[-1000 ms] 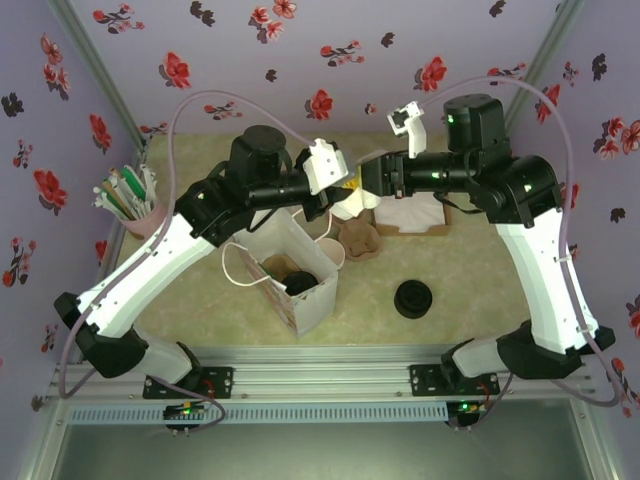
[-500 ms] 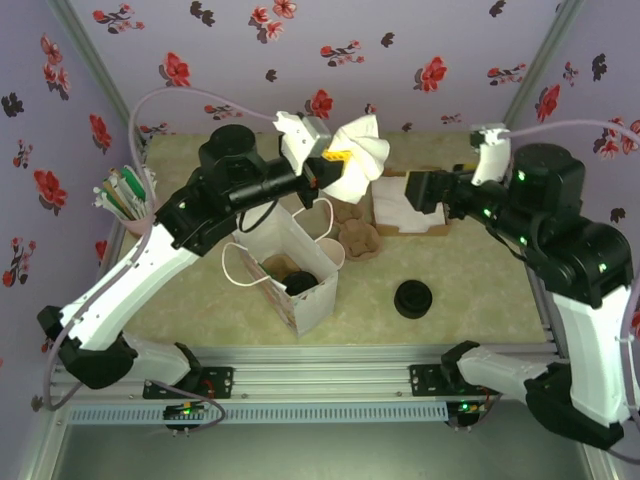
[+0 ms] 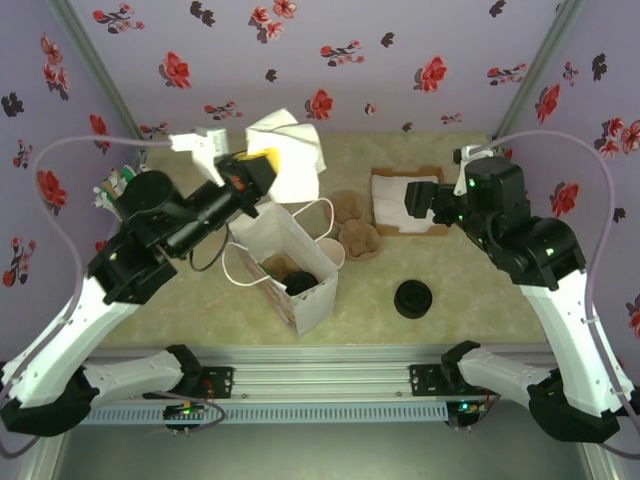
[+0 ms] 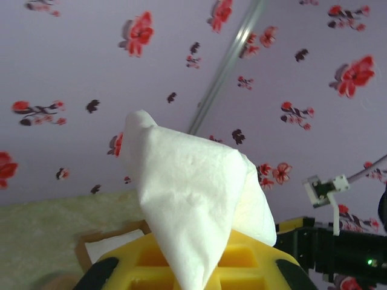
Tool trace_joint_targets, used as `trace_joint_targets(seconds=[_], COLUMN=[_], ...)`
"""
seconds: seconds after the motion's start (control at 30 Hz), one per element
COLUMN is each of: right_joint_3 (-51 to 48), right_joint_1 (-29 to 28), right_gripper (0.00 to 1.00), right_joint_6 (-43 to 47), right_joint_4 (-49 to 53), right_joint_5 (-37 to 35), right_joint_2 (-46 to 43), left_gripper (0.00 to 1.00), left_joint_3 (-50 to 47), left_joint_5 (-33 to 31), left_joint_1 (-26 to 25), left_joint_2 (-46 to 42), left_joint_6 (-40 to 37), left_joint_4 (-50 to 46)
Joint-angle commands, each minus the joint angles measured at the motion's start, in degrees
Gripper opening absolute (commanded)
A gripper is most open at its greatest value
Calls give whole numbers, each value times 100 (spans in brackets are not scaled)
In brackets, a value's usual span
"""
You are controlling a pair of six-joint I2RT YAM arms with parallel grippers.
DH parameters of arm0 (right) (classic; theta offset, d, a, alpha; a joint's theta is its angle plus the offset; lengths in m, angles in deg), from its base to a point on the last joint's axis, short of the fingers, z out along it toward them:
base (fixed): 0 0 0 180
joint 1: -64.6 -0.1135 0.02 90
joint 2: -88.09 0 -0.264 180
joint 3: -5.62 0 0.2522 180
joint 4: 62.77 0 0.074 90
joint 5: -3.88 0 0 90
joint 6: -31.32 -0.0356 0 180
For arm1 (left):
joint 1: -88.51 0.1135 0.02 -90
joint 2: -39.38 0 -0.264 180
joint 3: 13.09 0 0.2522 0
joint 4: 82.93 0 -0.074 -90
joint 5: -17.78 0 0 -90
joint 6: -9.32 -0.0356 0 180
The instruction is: Pack the takeout coffee
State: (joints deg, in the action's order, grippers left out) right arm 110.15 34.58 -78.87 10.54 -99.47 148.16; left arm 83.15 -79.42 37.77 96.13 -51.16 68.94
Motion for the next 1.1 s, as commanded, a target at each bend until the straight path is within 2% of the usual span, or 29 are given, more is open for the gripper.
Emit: trace_joint_targets(seconds=[0.0,0.23,0.6,0.77,0.93,1.07], right_joint_3=[-258,-627,-1116,-1294,-1478,-1570], right_joint_1=[-19,-21,-13,-14,-13,-13], right_gripper=[99,99,99,99,99,99], right_joint_6=[-268,-396,-412,-394,-411,-414], right_joint_4=[-280,-375,-417,-424,-504,-543], right_joint_5=[-95,32,-99,-128,-161,-158], right_joint_2=[-61,-23,57,94,85,57], left_gripper=[0,0,0,0,0,0], left_joint_3=[-93,89,411,984,1495,1664], left_joint_5=[-826,-1600,-1937,-2640,-2867,-3068], left_joint_1=[-25,-24,-99,-601,-963,-1037], left_joint_2=[-290,-296,569,1110,1765,1981], left_joint_6=[703,1568,2571,2981,3441,3721], left_joint_4=[-597,-2231,-3969,-4986,-5823,-6245])
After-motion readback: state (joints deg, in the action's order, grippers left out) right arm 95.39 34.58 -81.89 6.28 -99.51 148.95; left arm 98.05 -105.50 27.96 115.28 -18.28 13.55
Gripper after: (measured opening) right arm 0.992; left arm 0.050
